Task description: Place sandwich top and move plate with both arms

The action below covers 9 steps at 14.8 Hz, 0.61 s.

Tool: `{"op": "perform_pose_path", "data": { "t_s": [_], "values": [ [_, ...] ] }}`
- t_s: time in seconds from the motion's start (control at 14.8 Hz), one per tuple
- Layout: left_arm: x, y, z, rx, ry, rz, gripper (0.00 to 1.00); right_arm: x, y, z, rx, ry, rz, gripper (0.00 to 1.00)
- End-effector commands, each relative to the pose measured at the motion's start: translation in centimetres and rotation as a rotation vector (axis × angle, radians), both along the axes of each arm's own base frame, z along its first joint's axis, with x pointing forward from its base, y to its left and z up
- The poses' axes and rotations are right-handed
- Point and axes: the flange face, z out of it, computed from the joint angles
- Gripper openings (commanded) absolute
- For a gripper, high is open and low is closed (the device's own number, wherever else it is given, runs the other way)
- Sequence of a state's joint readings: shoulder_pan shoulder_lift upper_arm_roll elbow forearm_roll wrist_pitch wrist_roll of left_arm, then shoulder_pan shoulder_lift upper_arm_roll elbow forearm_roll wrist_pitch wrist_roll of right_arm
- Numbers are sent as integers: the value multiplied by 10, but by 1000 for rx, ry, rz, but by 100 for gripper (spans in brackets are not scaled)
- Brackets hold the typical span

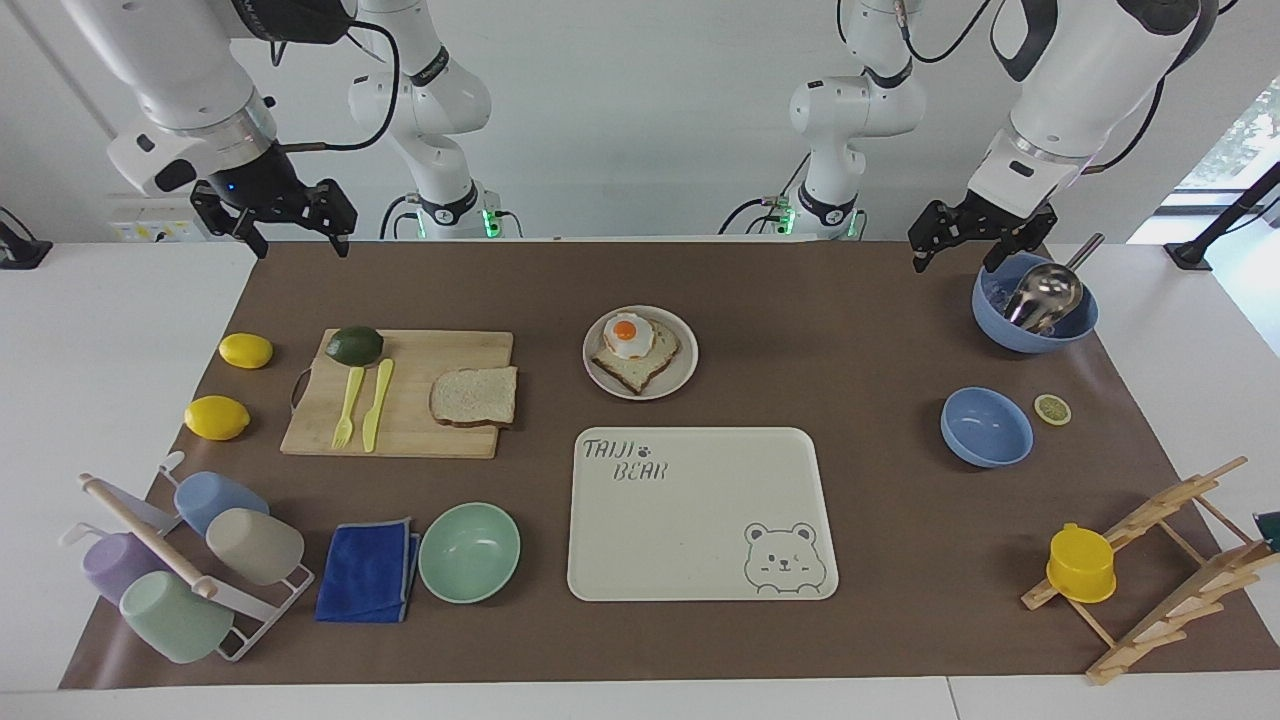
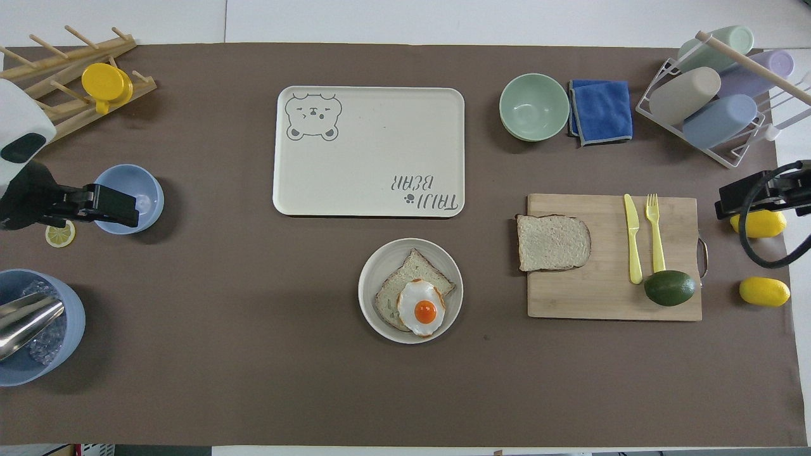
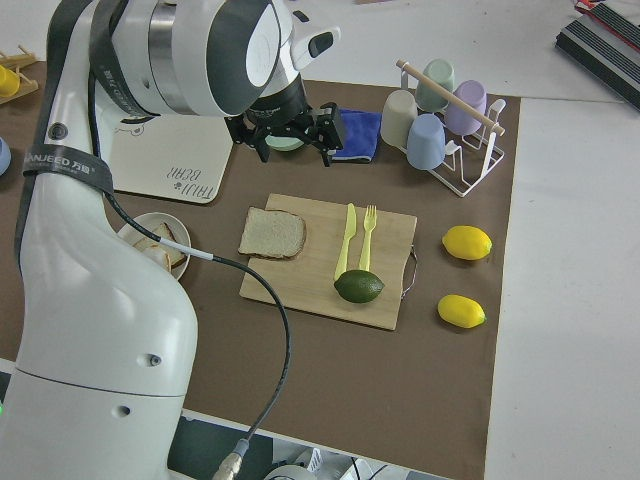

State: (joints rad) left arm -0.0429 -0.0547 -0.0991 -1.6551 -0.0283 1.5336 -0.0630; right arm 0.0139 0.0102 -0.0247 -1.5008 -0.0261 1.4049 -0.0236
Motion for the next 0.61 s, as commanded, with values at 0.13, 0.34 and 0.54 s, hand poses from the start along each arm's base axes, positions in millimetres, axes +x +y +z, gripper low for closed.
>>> {"op": "perform_pose_path", "data": {
  "t_s": [0.13, 0.34, 0.54],
  "values": [
    [-7, 3, 4, 19, 1, -3, 100, 1, -1, 0, 11, -8, -15, 100],
    [-7, 3, 4, 19, 1, -3, 100, 1, 0, 0, 13, -7, -10, 100],
    [-7, 3, 4, 19, 1, -3, 100, 0, 0, -4, 15, -1, -10, 100]
  ]
}}
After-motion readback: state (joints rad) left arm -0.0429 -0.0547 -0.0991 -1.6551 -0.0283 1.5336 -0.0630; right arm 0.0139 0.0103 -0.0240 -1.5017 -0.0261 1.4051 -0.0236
